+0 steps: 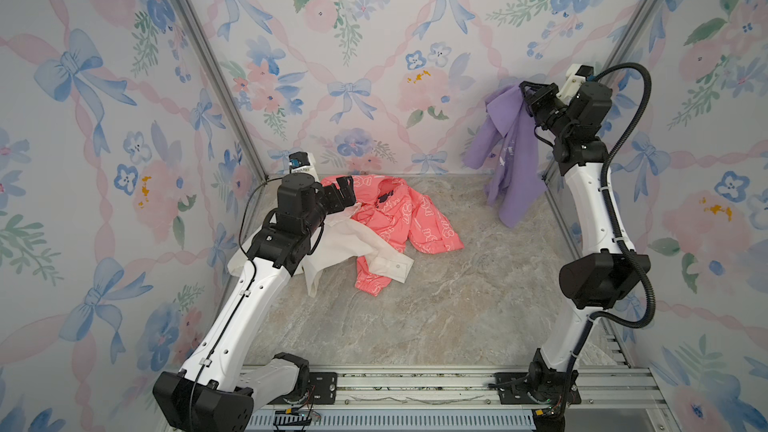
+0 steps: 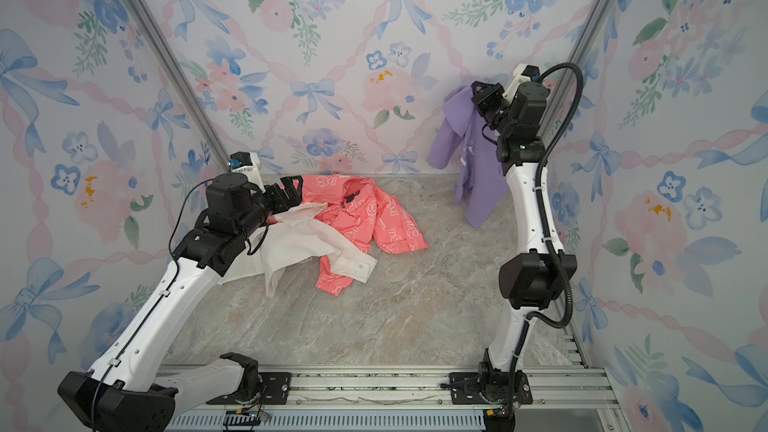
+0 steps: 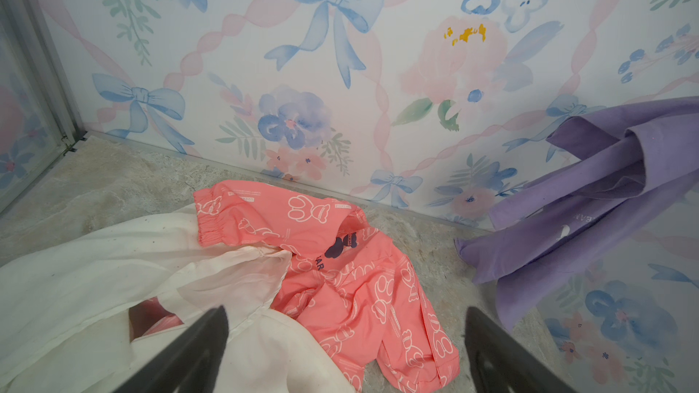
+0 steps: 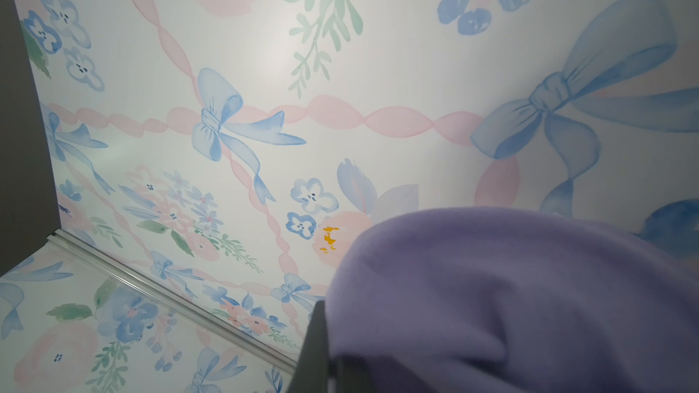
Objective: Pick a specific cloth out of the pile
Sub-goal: 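Lift the purple shirt with the right gripper away from the pile, then lower the purple shirt onto the clear table and press it down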
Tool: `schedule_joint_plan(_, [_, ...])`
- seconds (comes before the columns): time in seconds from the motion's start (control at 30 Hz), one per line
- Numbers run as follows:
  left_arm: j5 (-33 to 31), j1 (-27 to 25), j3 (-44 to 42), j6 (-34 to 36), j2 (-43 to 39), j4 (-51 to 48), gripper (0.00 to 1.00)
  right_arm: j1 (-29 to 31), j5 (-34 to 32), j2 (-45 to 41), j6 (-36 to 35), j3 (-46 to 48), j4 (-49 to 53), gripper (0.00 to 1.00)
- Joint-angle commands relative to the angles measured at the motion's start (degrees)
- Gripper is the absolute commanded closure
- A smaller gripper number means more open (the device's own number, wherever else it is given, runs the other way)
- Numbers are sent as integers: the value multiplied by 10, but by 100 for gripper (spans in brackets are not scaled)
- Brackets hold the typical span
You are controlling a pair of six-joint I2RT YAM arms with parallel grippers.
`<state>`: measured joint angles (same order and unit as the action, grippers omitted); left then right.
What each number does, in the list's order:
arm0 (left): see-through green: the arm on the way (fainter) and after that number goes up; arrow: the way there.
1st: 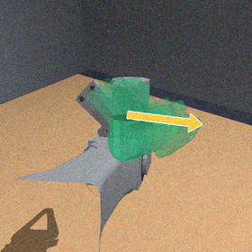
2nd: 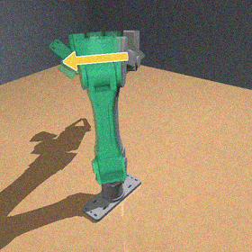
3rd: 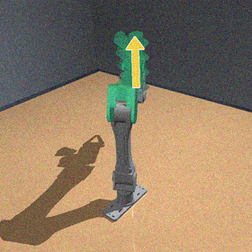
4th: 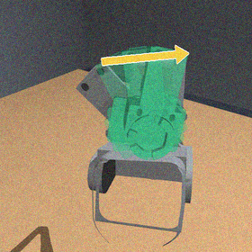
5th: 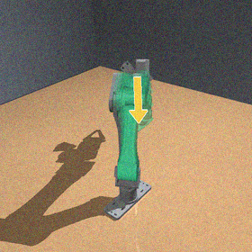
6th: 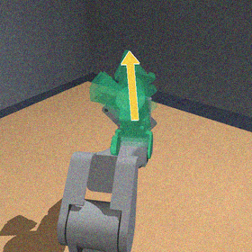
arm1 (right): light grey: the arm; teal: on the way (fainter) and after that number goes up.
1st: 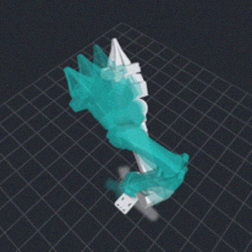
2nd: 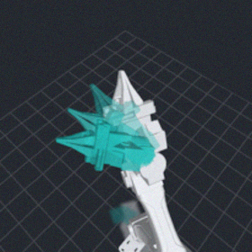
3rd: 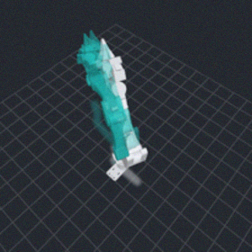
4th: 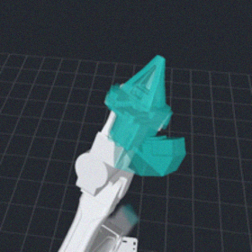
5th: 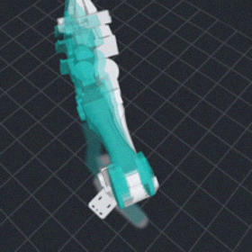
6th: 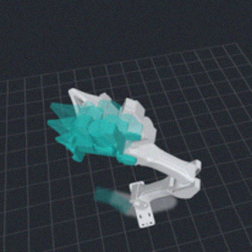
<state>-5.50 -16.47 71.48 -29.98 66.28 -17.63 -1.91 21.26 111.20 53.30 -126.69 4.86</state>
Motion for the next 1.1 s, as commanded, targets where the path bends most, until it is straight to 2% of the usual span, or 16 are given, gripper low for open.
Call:
schedule_joint_plan(0.0, [7,4,-8,3,3,16,2,-20,9,-52,-30,85,-28,100])
schedule_joint_plan(0.2, [11,4,-9,-2,10,22,2,-62,-40,-161,-52,342,-77,100])
schedule_joint_plan(0.33, [13,5,-9,-4,14,26,2,-81,-69,-225,-109,436,-37,100])
schedule_joint_plan(0.53, [20,5,-6,-12,25,31,2,-85,-131,-261,-220,481,85,100])
schedule_joint_plan(0.7, [22,5,-5,-14,28,33,2,-75,-156,-256,-271,492,148,100])
schedule_joint_plan(0.93, [23,5,-5,-19,27,35,2,-19,-180,-191,-334,461,211,98])
schedule_joint_plan(1.07, [20,5,-10,-21,21,35,2,16,-172,-127,-339,439,229,97])
